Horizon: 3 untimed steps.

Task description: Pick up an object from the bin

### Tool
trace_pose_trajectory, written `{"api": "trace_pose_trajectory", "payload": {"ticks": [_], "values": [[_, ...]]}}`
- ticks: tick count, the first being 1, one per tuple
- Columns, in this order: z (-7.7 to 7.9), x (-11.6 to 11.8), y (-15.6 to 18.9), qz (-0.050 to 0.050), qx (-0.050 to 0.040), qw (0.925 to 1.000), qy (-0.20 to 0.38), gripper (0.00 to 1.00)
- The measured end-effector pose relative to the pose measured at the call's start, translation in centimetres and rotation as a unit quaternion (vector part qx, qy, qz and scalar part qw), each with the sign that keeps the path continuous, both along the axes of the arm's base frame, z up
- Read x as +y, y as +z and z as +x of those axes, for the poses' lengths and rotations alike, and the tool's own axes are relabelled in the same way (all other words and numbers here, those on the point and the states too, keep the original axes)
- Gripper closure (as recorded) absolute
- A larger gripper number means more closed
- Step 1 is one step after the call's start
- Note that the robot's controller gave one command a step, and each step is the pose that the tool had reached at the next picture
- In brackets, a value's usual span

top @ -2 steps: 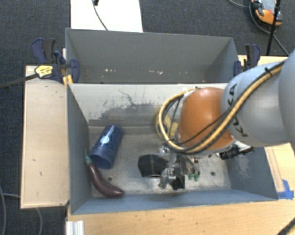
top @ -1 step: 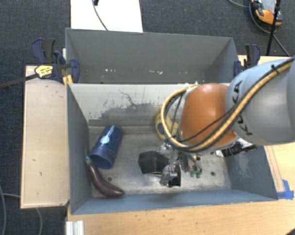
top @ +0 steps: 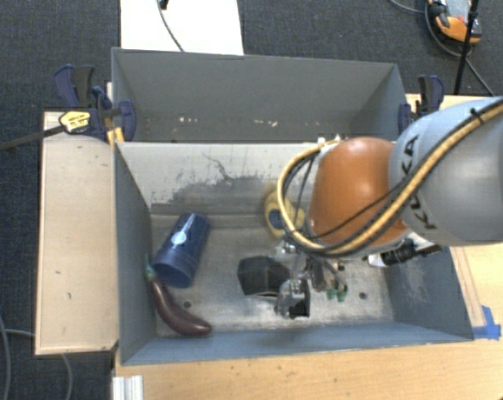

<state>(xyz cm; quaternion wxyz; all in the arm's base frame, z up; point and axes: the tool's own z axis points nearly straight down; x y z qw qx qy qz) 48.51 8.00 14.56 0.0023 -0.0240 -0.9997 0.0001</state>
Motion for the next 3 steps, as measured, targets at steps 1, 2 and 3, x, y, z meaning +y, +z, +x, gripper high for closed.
{"api": "trace_pose_trajectory", "payload": {"ticks": [1,2,3], "values": [[-0.1,0.0,1.7,0.0,0.0014,1.0,0.0,1.0],[0.0,0.0,3.2,0.0,-0.0002,1.0,0.0,1.0],[0.0,0.0,4.3,0.0,-0.0014,1.0,-0.001,1.0]]}}
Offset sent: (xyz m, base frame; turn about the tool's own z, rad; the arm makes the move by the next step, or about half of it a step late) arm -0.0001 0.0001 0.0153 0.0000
